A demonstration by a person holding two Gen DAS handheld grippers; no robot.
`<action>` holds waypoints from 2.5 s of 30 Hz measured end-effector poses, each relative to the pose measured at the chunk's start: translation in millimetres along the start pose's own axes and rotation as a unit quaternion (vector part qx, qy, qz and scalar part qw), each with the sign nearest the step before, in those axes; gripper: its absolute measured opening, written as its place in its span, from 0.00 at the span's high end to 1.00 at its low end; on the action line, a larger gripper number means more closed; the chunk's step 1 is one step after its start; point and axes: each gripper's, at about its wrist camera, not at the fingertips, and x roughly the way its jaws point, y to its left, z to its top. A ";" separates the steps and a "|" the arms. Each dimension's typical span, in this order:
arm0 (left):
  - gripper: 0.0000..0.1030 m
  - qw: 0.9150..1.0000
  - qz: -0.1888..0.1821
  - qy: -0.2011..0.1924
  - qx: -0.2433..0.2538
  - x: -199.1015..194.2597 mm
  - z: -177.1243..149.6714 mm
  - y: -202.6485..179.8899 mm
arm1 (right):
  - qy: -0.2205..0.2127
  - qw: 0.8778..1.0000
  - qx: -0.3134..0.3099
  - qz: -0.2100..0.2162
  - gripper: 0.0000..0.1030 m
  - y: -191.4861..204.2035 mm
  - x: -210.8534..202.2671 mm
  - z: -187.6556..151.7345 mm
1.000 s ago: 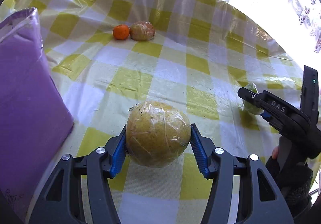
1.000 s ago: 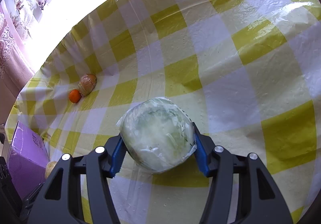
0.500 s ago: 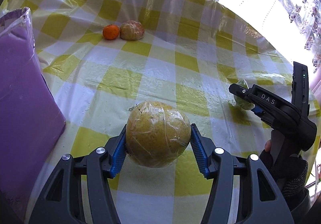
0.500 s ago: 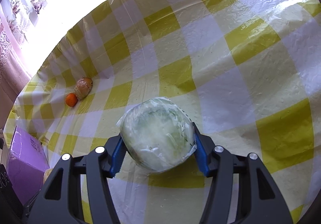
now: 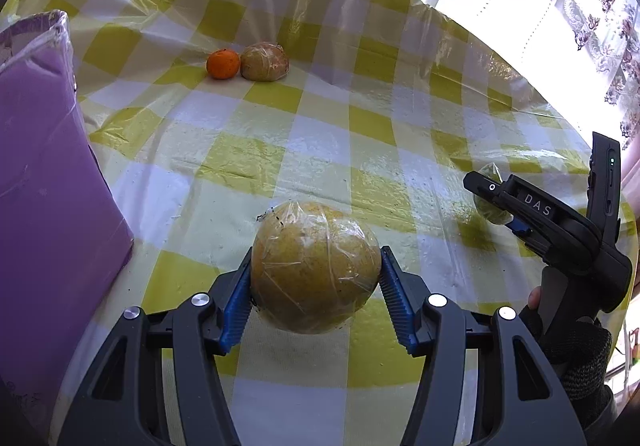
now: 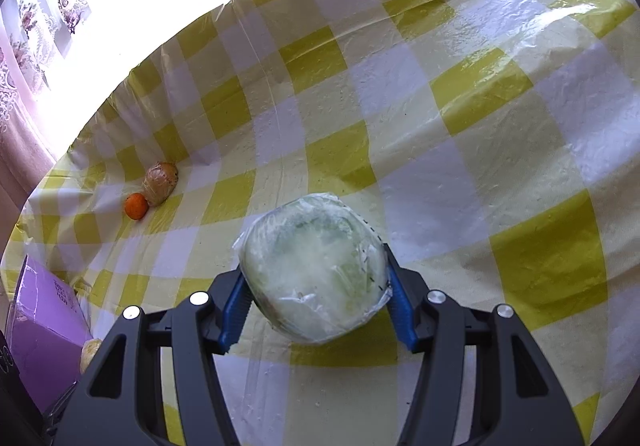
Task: Organize fruits
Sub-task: 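Carry both wrapped fruits in both tools over the purple box, then open both tools to drop the wrapped fruits into the box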
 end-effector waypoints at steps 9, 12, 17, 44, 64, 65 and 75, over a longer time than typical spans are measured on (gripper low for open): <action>0.46 1.000 0.015 -0.014 0.013 -12.2 -8.6 0.4 | 0.001 1.000 -0.010 -0.005 0.43 21.2 -30.0 -37.6; 0.46 0.999 0.022 -0.025 0.029 -24.2 -18.0 -0.7 | 0.008 1.000 -0.007 0.003 0.43 29.0 -40.7 -56.7; 0.46 0.997 0.036 -0.052 0.055 -48.3 -35.7 -1.7 | 0.015 0.999 -0.030 0.011 0.43 48.9 -60.1 -89.0; 0.45 0.925 0.164 -0.343 0.001 -299.2 -38.7 102.9 | -0.087 0.950 -0.206 0.217 0.43 262.6 -169.2 -132.6; 0.28 0.952 0.252 -0.126 -0.118 -261.8 -10.9 203.4 | 0.077 0.892 -0.417 0.154 0.41 380.8 -103.9 -174.6; 0.25 0.951 0.261 -0.111 -0.123 -258.6 -12.2 208.5 | 0.086 0.888 -0.426 0.148 0.41 384.2 -101.0 -178.2; 0.14 0.945 0.305 -0.025 -0.114 -236.6 -15.6 224.8 | 0.104 0.883 -0.438 0.132 0.18 385.3 -95.3 -178.7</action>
